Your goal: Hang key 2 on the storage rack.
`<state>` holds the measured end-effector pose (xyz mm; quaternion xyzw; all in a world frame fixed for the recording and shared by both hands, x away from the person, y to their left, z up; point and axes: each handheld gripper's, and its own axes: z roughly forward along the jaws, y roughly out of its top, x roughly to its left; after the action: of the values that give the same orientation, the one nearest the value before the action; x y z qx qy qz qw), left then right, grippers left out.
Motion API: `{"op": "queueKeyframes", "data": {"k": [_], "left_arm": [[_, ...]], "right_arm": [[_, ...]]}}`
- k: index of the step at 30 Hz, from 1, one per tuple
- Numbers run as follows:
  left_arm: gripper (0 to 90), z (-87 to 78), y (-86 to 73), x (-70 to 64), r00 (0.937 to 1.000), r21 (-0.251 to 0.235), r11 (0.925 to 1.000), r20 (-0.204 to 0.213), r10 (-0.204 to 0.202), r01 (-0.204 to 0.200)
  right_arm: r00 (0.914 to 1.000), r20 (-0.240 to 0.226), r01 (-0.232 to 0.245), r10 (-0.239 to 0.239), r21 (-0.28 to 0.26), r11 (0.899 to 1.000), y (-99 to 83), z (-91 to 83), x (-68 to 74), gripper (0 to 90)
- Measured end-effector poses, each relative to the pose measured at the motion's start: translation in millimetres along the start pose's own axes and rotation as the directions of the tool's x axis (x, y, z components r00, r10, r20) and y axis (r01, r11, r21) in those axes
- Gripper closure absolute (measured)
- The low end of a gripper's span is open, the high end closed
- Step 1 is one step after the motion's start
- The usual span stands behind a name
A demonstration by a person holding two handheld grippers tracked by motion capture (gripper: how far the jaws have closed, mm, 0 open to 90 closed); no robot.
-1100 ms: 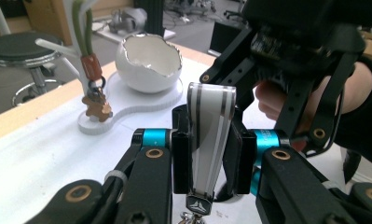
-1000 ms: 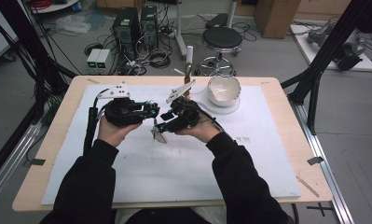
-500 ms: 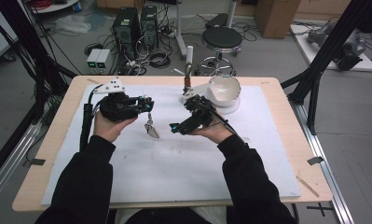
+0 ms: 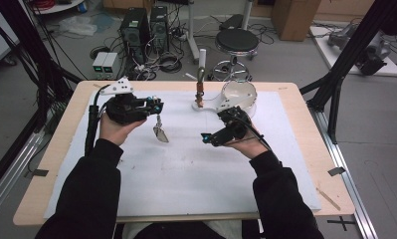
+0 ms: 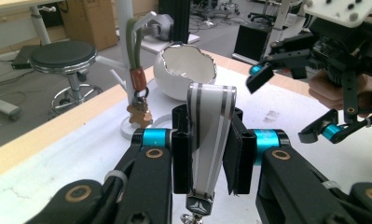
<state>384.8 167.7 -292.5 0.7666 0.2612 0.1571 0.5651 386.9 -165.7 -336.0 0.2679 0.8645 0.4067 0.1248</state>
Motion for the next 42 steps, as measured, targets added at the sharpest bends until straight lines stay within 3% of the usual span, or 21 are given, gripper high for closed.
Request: {"op": "queueKeyframes", "data": {"k": [6,7,14,23,27,36,42], "left_arm": [[75.1,0.1,14.2,7.2,0.9999,-0.010,0.9999,-0.016,0.003,-0.003],[75.1,0.4,16.9,8.7,0.9999,-0.020,0.9998,-0.017,-0.004,0.003],[75.1,3.9,32.7,19.6,0.9991,-0.031,0.9994,-0.040,-0.014,0.013],[75.1,15.1,45.6,40.7,0.9958,-0.012,0.9998,-0.090,-0.018,0.017],[75.1,20.3,47.5,50.3,0.9929,-0.015,0.9996,-0.117,-0.025,0.024],[75.1,35.6,47.9,77.0,0.9856,0.031,0.9979,-0.161,-0.052,0.058],[75.2,43.2,46.7,87.3,0.9780,-0.022,0.9965,-0.191,-0.083,0.080]], "right_arm": [[0.9990,0.025,-0.037,0.038,-0.034,0.999,-24.2,-19.6,-11.2,0.8],[0.9971,0.031,-0.069,0.070,-0.038,0.997,-32.5,-25.0,-15.6,0.8],[0.9922,0.061,-0.105,0.109,-0.056,0.993,-56.2,-38.4,-25.1,0.8],[0.9752,0.093,-0.194,0.201,-0.081,0.978,-92.7,-52.5,-38.4,0.8],[0.9722,0.109,-0.200,0.207,-0.073,0.977,-107.5,-53.8,-42.3,0.8],[0.9647,0.146,-0.213,0.219,-0.059,0.975,-136.8,-57.2,-44.3,0.9],[0.9645,0.168,-0.198,0.203,-0.050,0.979,-153.0,-59.1,-38.9,0.8]]}}
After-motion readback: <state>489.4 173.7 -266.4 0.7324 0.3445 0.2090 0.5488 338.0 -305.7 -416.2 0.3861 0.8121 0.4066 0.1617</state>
